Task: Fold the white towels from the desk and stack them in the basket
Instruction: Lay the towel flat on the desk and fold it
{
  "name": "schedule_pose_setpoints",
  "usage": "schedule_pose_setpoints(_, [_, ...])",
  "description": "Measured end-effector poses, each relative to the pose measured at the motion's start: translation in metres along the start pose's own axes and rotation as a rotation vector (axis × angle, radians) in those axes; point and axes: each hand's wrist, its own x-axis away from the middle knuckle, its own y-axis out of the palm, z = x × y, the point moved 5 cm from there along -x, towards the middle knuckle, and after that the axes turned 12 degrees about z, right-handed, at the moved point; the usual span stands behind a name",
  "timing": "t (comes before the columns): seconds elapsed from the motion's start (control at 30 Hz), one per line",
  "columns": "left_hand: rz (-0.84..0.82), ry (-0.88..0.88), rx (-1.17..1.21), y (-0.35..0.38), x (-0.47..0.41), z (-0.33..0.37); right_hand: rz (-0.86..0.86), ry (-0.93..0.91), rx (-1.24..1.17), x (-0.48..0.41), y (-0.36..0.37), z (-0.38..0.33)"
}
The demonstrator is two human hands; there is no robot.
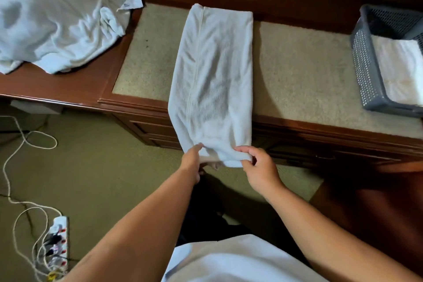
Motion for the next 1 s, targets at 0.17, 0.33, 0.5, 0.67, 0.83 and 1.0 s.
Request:
schedule_pose_setpoints(0.17, [0.251, 0.235, 0.24, -0.041, 0.007, 0.006, -0.113, -0.049, 0.187, -0.003, 0.002, 0.01])
schedule_pose_setpoints(0.33, [0.31, 0.319, -0.088, -0.075, -0.001, -0.005, -0.2, -0.084, 0.373, 0.004, 0.021, 0.019])
schedule_pose_setpoints(0.5, [0.377, 0.378, -0.423, -0.063, -0.011, -0.006, -0.249, -0.057, 0.431, 0.003, 0.025, 0.015])
schedule_pose_setpoints(0.67, [0.168, 0.811, -1.063, 0.004, 0.019, -0.024, -0.258, -0.015, 0.435, -0.008, 0.02, 0.016])
schedule_pose_setpoints(0.83, [0.312, 1.088, -0.966, 0.019, 0.023, -0.025, -0.192, 0.032, 0.304, -0.005, 0.018, 0.002])
schedule_pose_setpoints(1.0, [0.403, 1.142, -0.947, -0.017, 0.014, 0.004, -0.131, 0.08, 0.161, -0.002, 0.006, -0.015])
